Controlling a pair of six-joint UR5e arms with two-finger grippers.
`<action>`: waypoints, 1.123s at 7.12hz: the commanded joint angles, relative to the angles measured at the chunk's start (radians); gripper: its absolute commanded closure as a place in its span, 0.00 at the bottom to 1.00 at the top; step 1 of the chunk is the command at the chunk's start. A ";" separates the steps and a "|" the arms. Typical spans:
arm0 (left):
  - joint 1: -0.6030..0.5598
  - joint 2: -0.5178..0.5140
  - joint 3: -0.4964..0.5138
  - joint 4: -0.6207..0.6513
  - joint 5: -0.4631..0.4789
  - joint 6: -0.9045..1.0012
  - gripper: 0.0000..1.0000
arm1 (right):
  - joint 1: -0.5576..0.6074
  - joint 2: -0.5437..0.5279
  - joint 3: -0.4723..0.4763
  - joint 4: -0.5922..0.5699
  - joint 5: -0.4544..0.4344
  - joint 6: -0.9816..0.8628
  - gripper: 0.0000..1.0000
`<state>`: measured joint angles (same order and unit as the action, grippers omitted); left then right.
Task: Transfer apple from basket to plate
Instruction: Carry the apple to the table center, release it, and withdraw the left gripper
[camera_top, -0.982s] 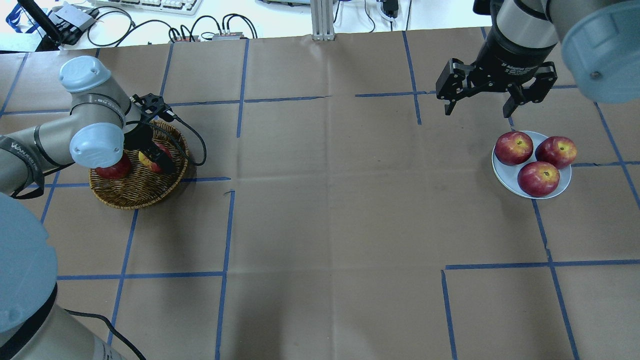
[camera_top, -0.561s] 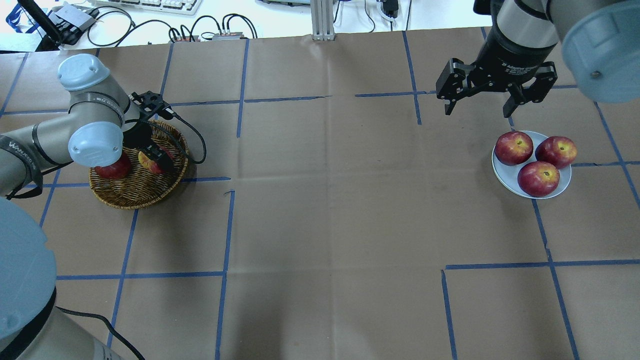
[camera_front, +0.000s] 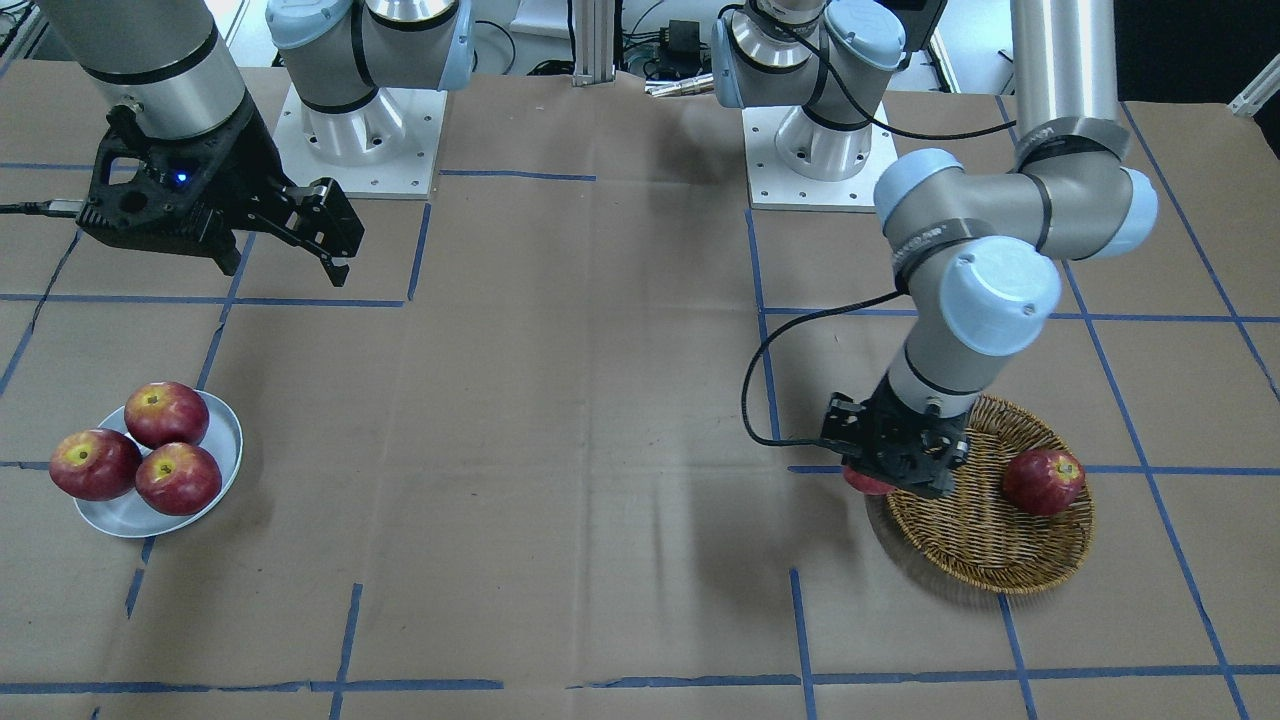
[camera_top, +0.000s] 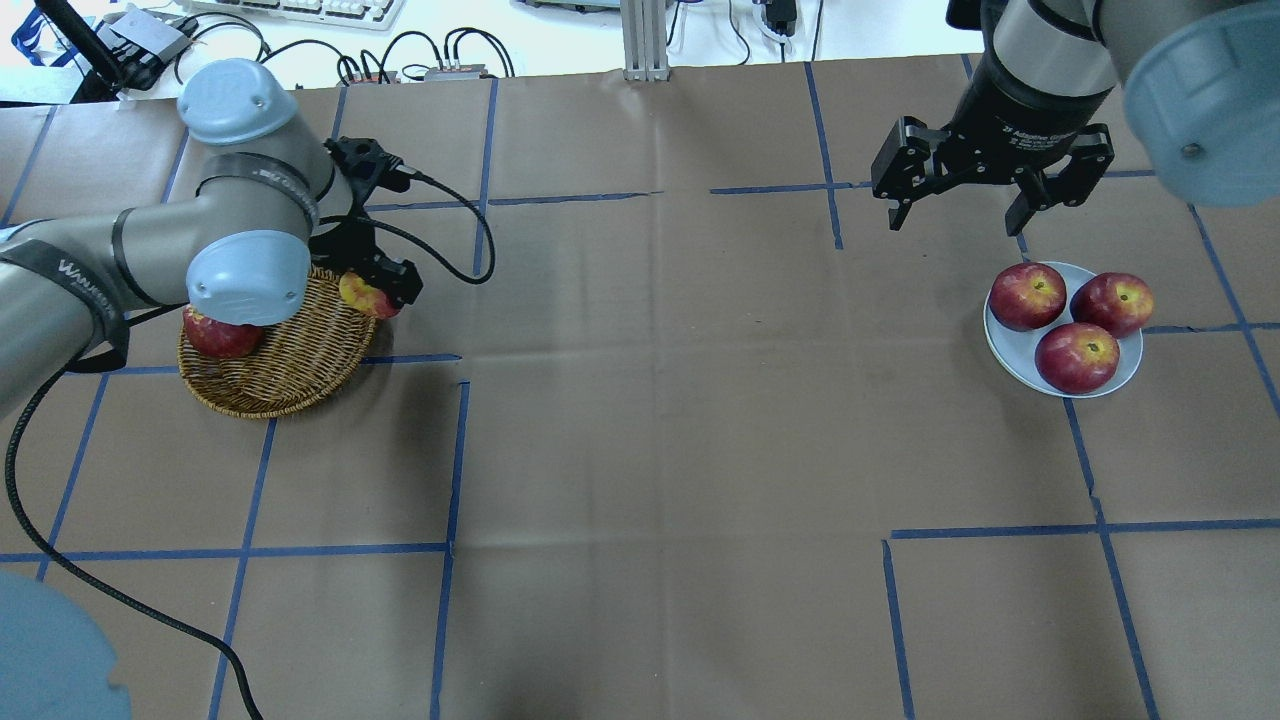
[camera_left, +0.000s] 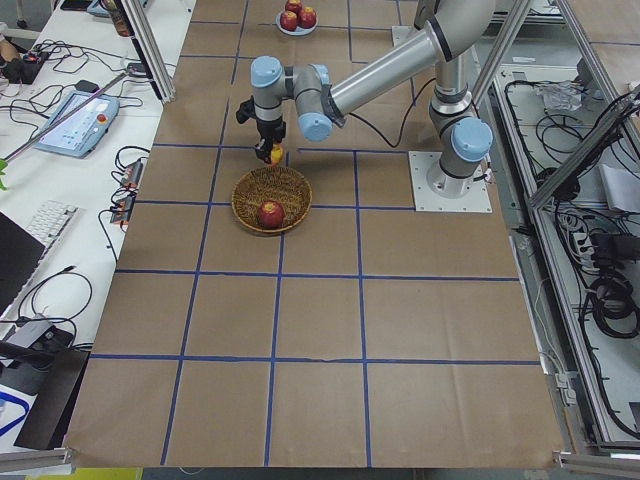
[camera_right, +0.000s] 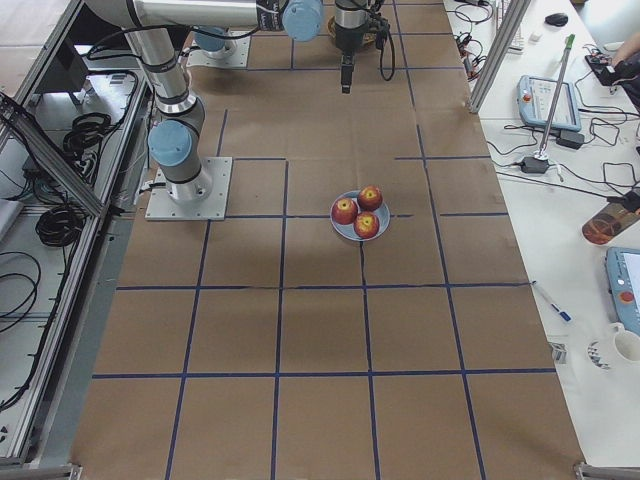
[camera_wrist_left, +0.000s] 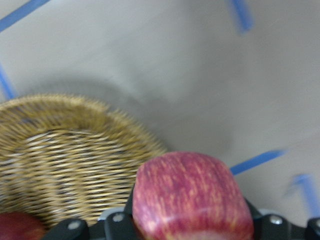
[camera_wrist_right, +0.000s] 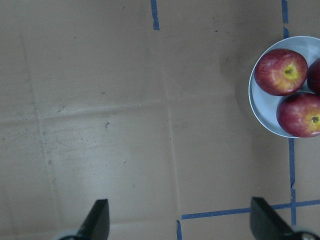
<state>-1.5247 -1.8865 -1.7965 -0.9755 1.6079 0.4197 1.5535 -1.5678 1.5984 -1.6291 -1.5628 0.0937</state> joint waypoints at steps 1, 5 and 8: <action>-0.206 -0.026 0.044 -0.015 -0.006 -0.377 0.67 | 0.000 0.000 0.000 0.000 0.001 0.003 0.00; -0.472 -0.289 0.271 0.003 0.007 -0.725 0.66 | -0.001 0.000 0.000 0.000 0.000 0.000 0.00; -0.483 -0.313 0.264 0.006 0.004 -0.717 0.62 | 0.000 0.000 0.000 0.000 -0.002 0.000 0.00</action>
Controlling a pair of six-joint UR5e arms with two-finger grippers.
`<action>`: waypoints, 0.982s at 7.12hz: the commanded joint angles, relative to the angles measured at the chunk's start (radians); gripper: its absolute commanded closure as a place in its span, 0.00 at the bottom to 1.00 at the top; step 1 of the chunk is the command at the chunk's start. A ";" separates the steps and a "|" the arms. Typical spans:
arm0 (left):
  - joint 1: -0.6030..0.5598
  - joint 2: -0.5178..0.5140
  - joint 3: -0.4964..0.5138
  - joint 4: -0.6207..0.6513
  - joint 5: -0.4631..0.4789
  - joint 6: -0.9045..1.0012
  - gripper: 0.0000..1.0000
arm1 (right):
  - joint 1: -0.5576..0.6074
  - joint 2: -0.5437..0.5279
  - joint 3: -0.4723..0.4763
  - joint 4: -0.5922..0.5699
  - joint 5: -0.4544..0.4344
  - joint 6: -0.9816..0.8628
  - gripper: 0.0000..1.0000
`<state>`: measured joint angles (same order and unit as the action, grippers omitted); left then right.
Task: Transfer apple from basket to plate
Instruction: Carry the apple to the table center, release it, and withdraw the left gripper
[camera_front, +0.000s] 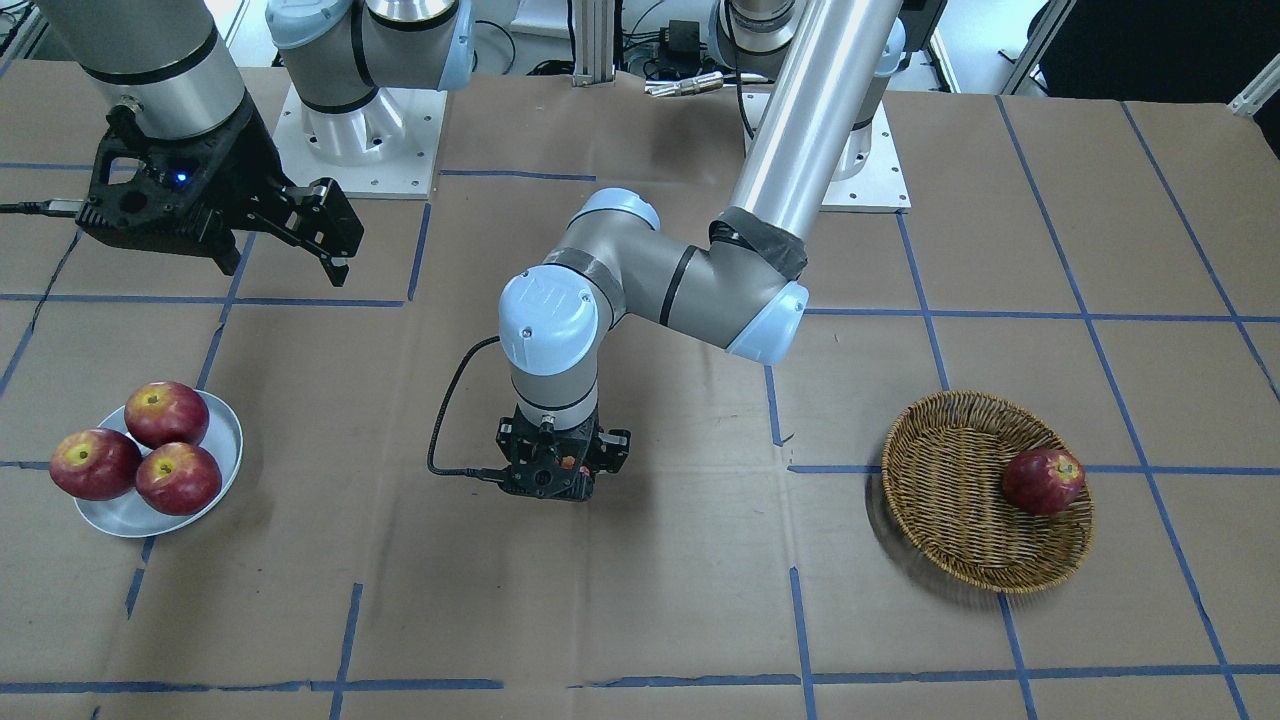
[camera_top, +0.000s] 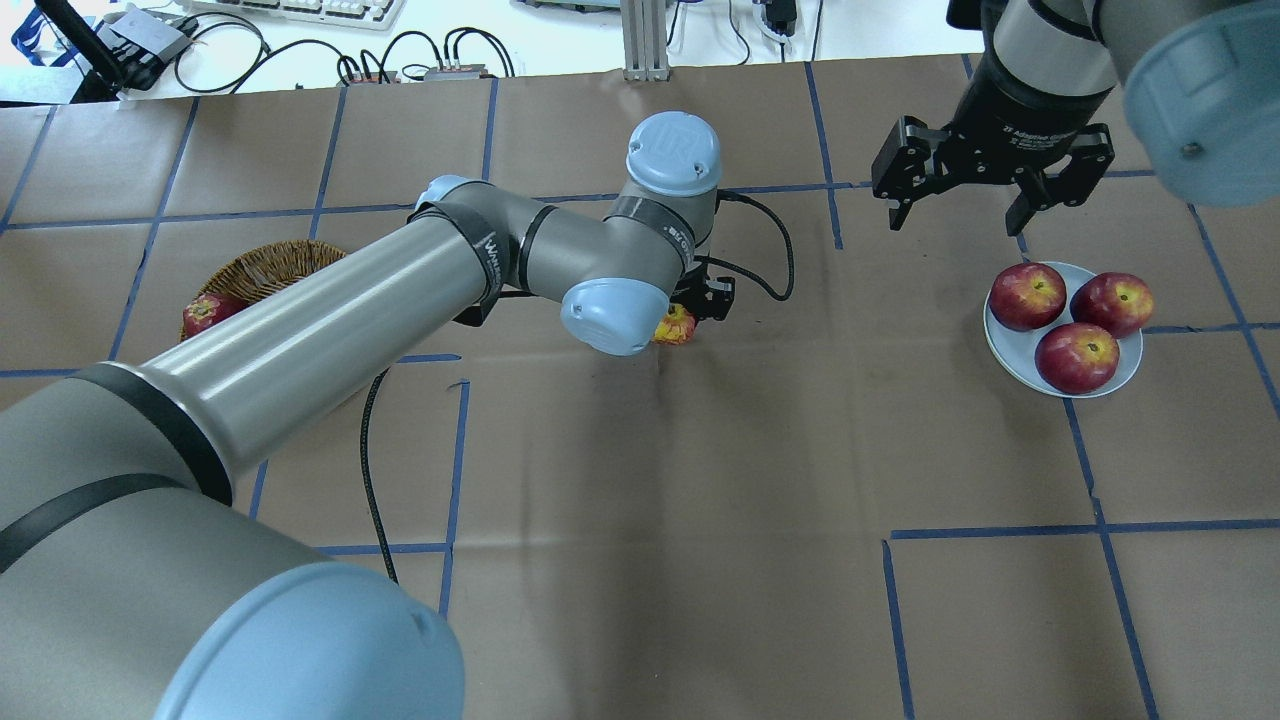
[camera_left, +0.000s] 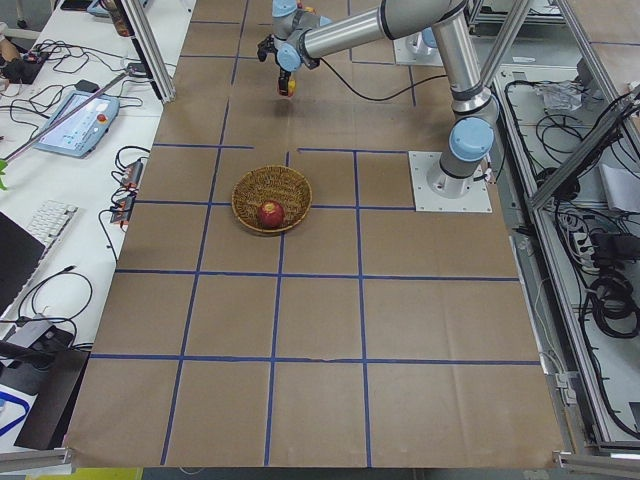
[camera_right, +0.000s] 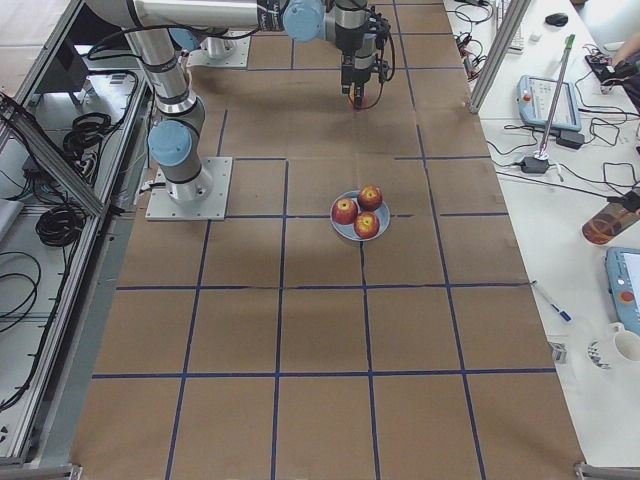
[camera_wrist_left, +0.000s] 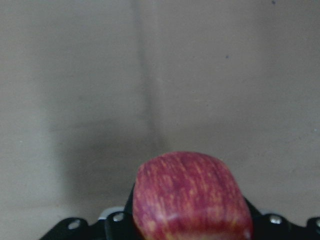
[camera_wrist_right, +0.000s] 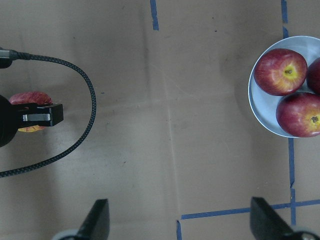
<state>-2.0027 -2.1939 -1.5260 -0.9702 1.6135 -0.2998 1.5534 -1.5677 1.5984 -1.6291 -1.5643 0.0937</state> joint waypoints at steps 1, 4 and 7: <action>-0.005 -0.001 -0.002 0.001 0.000 0.004 0.60 | 0.000 0.000 0.000 0.000 0.001 0.001 0.00; -0.007 0.012 0.009 0.001 0.002 0.004 0.04 | 0.000 0.000 0.000 0.000 0.000 0.001 0.00; 0.065 0.228 0.027 -0.184 -0.004 0.104 0.02 | 0.000 -0.002 0.000 0.000 0.000 0.001 0.00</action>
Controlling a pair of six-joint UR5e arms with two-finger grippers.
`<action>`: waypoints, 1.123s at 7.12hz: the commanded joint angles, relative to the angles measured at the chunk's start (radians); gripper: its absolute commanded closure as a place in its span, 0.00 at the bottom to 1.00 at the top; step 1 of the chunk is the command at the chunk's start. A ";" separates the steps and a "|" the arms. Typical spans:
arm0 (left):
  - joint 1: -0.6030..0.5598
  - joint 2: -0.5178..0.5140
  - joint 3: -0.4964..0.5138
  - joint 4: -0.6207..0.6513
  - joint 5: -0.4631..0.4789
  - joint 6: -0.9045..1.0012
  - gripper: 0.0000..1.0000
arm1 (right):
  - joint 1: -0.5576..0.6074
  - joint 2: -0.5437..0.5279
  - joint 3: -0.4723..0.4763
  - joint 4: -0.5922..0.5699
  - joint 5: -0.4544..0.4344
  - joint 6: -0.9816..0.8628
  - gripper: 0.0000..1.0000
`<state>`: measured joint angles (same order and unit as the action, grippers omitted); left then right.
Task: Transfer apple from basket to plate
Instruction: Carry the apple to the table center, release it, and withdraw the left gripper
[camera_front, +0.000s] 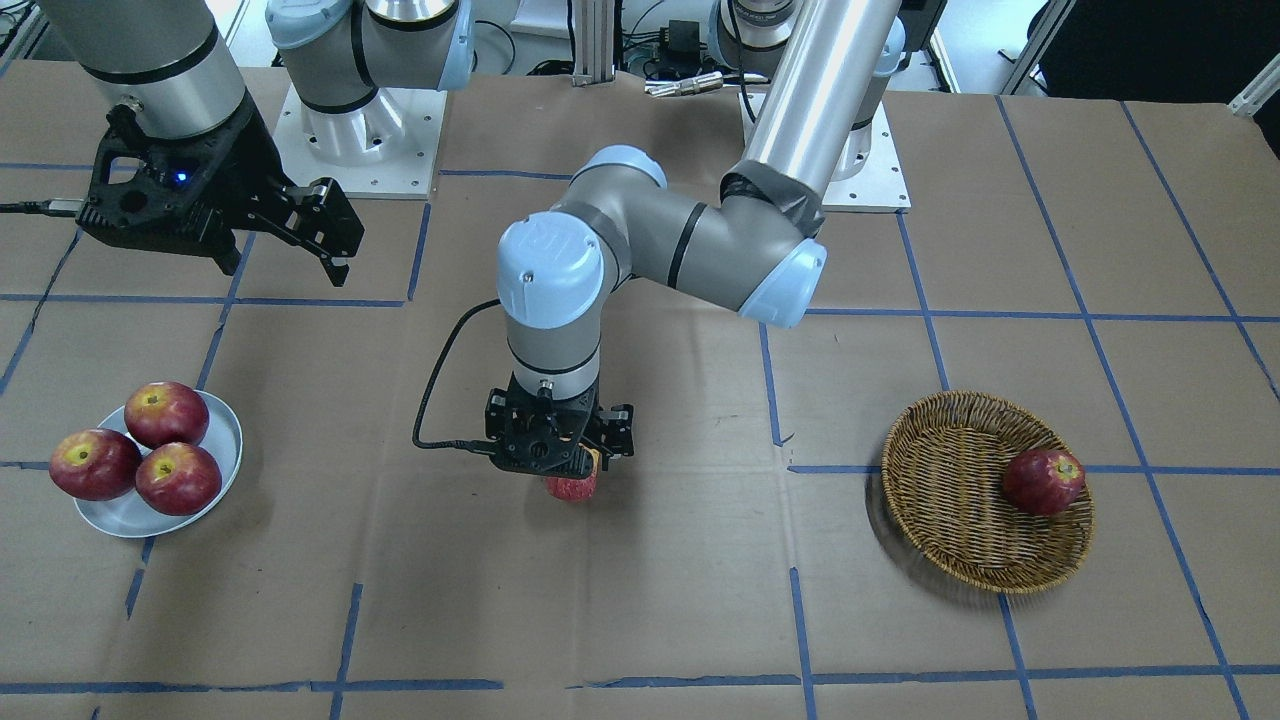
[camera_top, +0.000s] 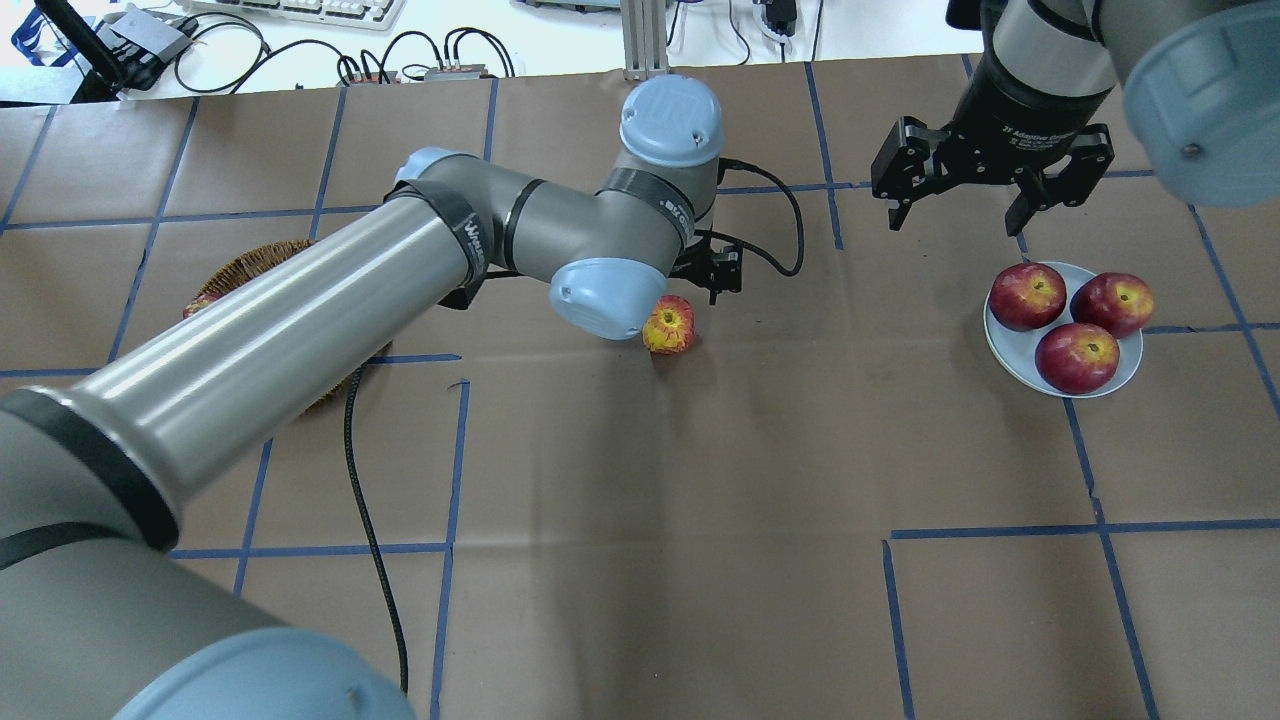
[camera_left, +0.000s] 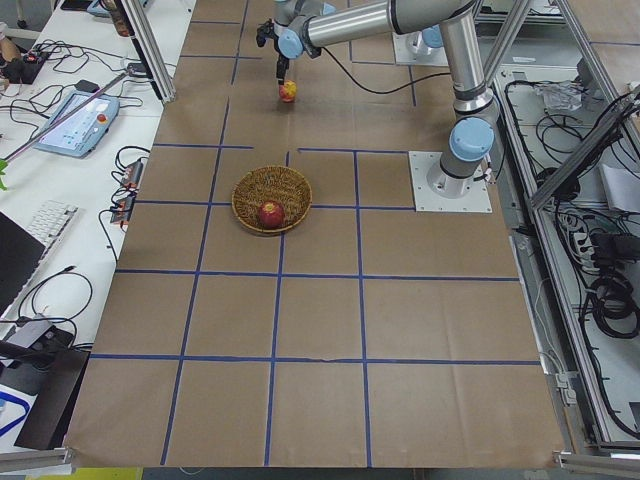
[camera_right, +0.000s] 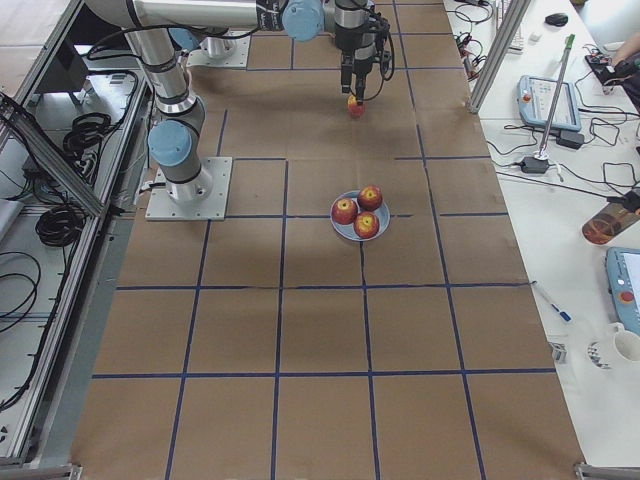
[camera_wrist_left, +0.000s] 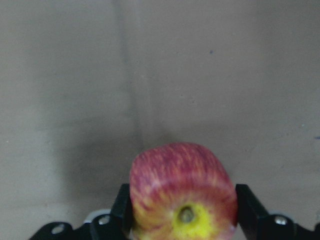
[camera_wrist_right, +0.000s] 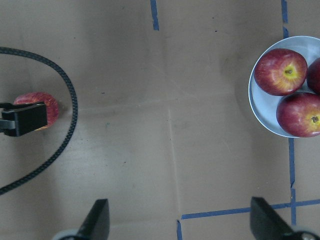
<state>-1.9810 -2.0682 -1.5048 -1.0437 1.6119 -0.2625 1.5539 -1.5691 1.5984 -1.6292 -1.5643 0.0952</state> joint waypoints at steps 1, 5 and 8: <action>0.110 0.217 0.005 -0.251 -0.003 0.141 0.02 | 0.000 0.000 0.000 0.000 0.000 0.000 0.00; 0.385 0.569 -0.008 -0.631 -0.004 0.385 0.01 | 0.011 0.009 -0.005 -0.003 0.003 0.012 0.00; 0.478 0.606 -0.072 -0.664 0.000 0.446 0.01 | 0.229 0.127 -0.012 -0.183 -0.045 0.197 0.00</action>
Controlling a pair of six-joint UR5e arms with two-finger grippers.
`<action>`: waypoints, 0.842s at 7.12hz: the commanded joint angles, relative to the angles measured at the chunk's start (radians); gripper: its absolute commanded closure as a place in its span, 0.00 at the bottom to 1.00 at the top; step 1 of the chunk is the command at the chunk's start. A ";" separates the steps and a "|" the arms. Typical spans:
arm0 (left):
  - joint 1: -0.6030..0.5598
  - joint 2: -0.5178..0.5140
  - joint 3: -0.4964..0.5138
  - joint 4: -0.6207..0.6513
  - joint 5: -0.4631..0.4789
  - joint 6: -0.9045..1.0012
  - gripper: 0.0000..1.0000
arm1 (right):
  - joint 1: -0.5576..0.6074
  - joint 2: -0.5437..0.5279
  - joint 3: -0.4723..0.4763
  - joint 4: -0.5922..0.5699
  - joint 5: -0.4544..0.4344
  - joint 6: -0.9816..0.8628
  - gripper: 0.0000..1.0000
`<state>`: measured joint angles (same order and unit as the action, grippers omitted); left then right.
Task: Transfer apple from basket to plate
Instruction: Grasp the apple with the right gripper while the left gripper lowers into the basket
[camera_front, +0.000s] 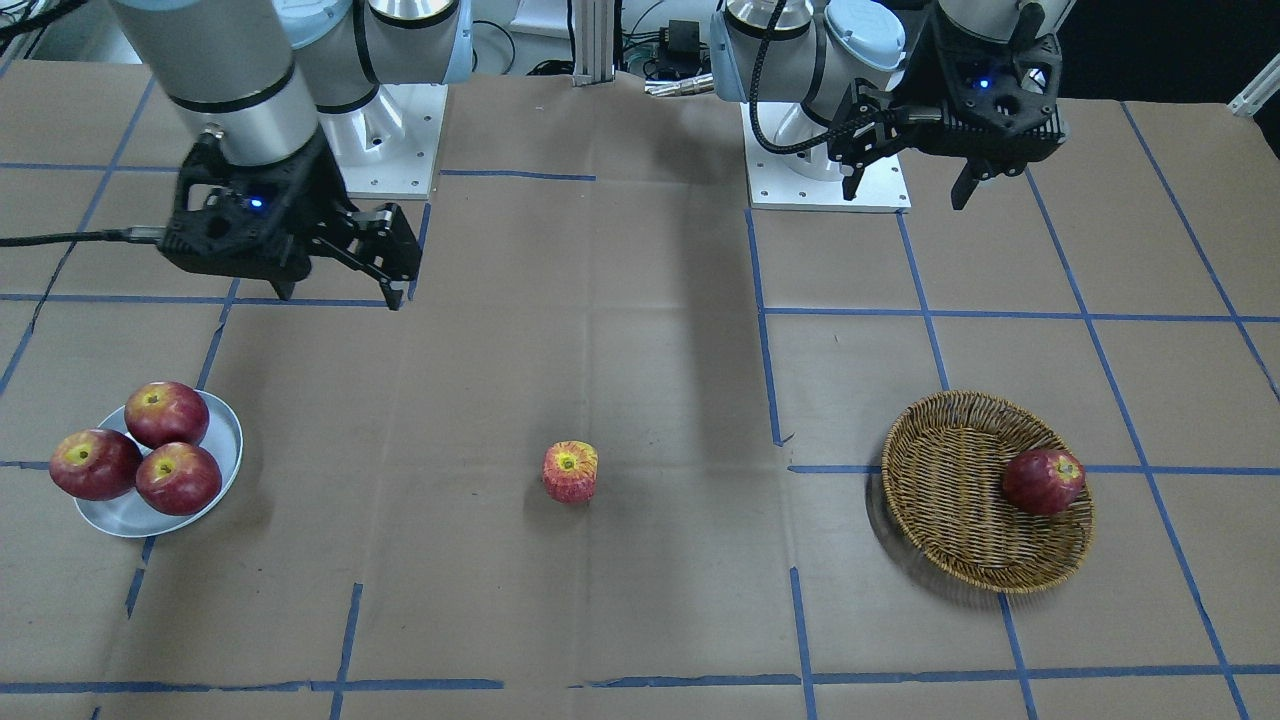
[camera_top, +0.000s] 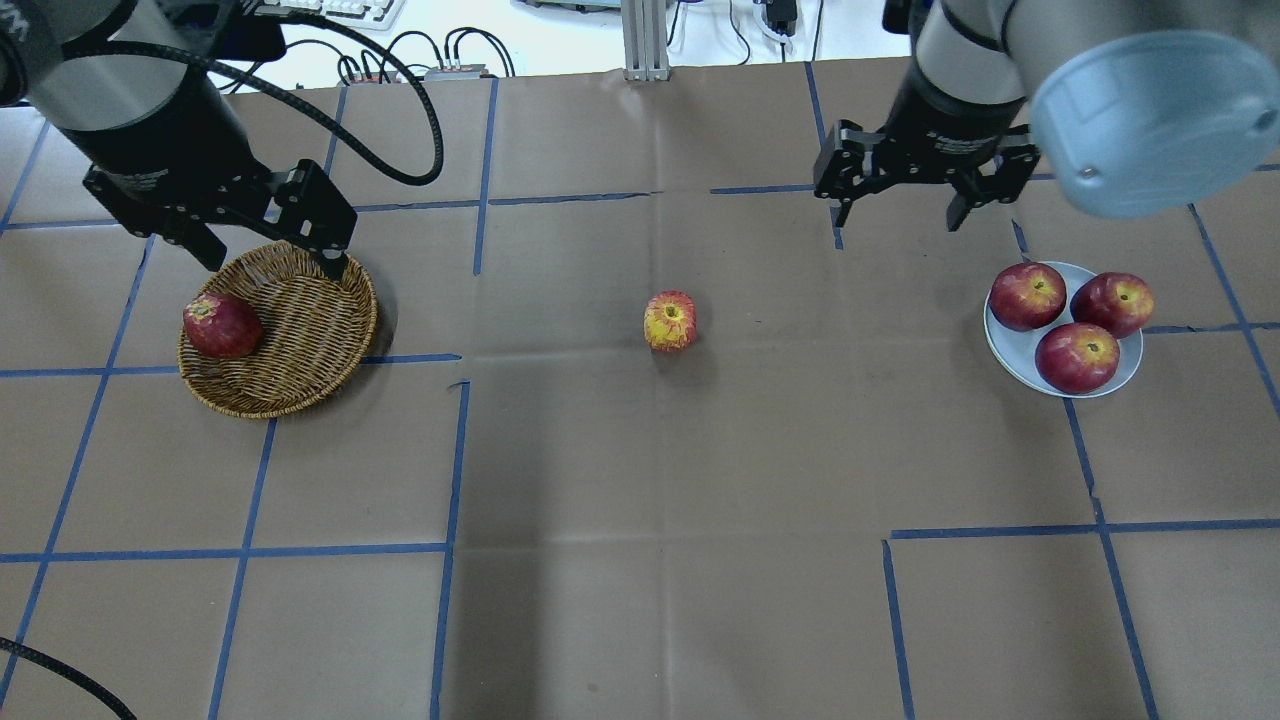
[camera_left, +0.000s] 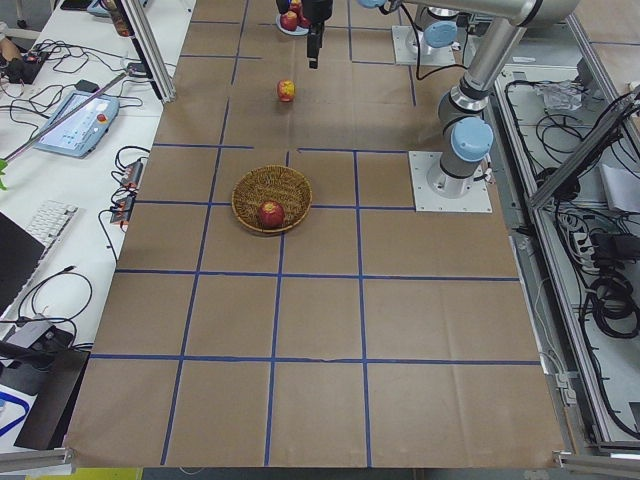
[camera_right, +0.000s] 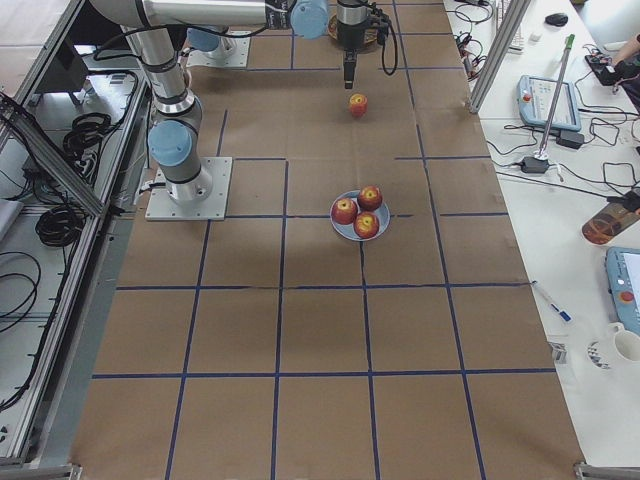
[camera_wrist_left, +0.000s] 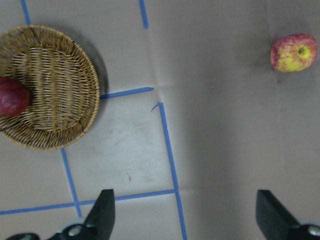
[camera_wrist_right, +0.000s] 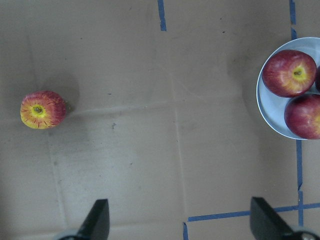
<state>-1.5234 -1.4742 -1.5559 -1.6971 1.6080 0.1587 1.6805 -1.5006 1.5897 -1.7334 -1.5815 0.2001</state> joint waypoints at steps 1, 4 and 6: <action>0.020 0.011 -0.023 -0.006 0.007 0.025 0.01 | 0.190 0.122 -0.004 -0.157 -0.081 0.175 0.00; 0.019 0.009 -0.024 -0.007 -0.002 0.012 0.01 | 0.280 0.308 0.006 -0.380 -0.106 0.289 0.00; 0.017 0.008 -0.026 -0.012 0.006 0.009 0.01 | 0.280 0.400 0.009 -0.457 -0.104 0.288 0.00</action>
<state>-1.5051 -1.4676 -1.5802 -1.7039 1.6123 0.1694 1.9581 -1.1581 1.5958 -2.1339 -1.6848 0.4854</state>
